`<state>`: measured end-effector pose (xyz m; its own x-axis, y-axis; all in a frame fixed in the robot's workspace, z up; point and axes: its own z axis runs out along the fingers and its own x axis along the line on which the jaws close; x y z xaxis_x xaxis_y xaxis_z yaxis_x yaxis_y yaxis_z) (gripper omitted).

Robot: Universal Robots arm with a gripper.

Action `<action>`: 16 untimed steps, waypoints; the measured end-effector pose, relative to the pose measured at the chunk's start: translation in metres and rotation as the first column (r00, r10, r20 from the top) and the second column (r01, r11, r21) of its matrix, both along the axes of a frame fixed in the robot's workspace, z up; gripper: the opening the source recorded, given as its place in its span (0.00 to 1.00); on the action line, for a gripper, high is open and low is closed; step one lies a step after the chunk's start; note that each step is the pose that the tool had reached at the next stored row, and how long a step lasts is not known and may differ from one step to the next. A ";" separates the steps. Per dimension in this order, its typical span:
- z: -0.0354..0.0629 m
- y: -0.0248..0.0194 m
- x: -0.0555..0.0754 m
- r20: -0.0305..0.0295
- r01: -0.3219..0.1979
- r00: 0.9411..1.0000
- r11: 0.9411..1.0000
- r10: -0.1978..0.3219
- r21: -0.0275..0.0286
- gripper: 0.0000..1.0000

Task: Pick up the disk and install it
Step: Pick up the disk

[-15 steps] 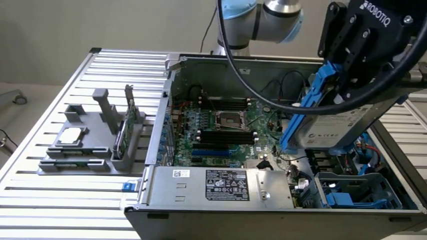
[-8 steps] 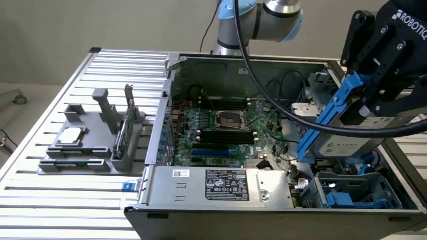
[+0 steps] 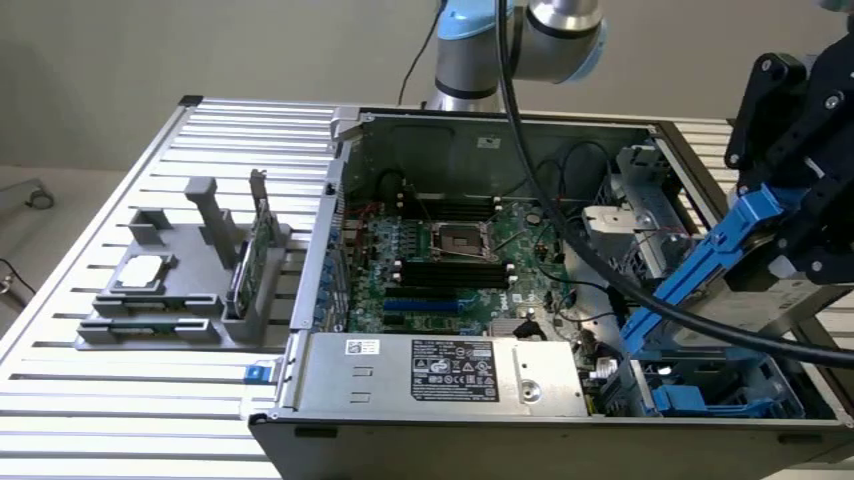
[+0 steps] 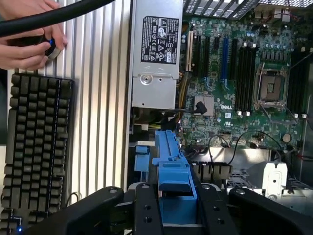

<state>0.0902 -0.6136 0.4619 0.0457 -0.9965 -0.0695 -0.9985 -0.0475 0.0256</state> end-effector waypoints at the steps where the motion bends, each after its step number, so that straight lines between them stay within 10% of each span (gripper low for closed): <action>1: -0.0006 -0.0031 0.000 0.000 0.000 1.000 1.000 0.000 0.000 0.33; 8: -0.0014 -0.0236 0.001 0.007 -0.001 1.000 1.000 0.001 0.000 0.33; 16: -0.0024 -0.0252 0.002 0.010 -0.003 1.000 1.000 0.003 0.003 0.33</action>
